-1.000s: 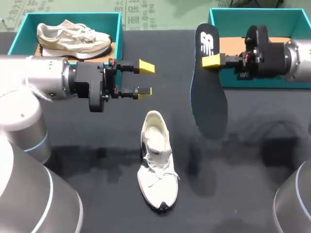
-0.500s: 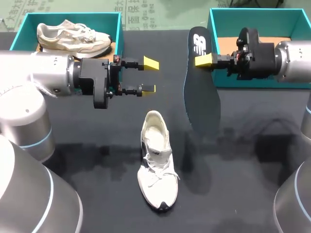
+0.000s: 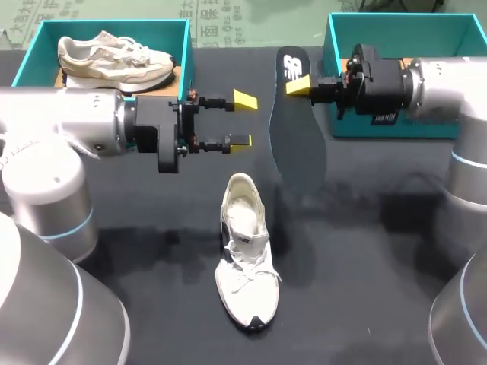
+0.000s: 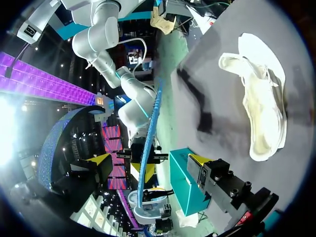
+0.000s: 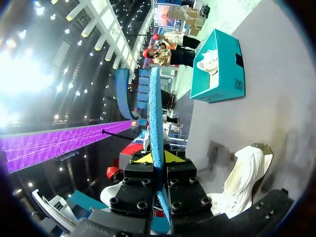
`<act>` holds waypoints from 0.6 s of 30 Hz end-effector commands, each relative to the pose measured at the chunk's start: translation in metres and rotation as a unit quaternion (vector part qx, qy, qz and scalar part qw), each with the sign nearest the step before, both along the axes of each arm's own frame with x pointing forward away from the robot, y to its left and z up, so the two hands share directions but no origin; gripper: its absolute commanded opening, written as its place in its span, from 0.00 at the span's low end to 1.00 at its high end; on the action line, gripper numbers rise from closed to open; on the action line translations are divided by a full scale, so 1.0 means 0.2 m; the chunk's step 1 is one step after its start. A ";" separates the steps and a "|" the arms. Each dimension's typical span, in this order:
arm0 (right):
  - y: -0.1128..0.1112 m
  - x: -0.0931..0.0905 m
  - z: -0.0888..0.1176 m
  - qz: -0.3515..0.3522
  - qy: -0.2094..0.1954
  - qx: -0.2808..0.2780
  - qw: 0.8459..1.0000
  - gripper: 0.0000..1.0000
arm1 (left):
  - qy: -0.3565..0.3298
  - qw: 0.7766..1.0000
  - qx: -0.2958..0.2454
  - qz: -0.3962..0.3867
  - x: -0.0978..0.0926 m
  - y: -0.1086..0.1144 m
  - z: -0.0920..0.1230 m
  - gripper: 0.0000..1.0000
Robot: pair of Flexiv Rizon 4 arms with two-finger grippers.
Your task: Take the shoe out of the shoebox, open the shoe tongue, remove and reinsert the insole, then place the shoe into the shoebox
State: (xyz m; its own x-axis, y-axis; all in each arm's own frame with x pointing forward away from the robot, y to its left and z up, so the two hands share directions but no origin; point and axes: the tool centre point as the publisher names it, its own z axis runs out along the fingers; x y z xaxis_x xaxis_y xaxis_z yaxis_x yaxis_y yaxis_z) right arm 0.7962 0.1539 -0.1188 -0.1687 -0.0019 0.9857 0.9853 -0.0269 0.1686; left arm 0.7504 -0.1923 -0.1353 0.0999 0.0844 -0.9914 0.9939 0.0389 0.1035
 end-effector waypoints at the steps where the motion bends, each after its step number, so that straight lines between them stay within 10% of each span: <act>1: 0.06 0.08 -0.04 0.018 0.008 -0.003 1.000 0.00 | -0.003 1.000 0.000 0.004 0.01 -0.04 0.00 1.00; 18: 0.13 0.11 -0.11 0.011 0.043 -0.009 0.999 0.00 | -0.004 0.999 0.008 0.031 0.07 -0.12 -0.05 0.52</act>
State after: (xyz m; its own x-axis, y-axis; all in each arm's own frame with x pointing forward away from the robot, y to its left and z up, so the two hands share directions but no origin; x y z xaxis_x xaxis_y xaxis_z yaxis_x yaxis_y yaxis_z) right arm 0.8191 0.1788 -0.1405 -0.0841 0.0119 0.9964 0.9965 -0.0010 0.0841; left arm 0.7624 -0.2064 -0.1429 0.1031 0.1042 -0.9892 0.9894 0.0916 0.1128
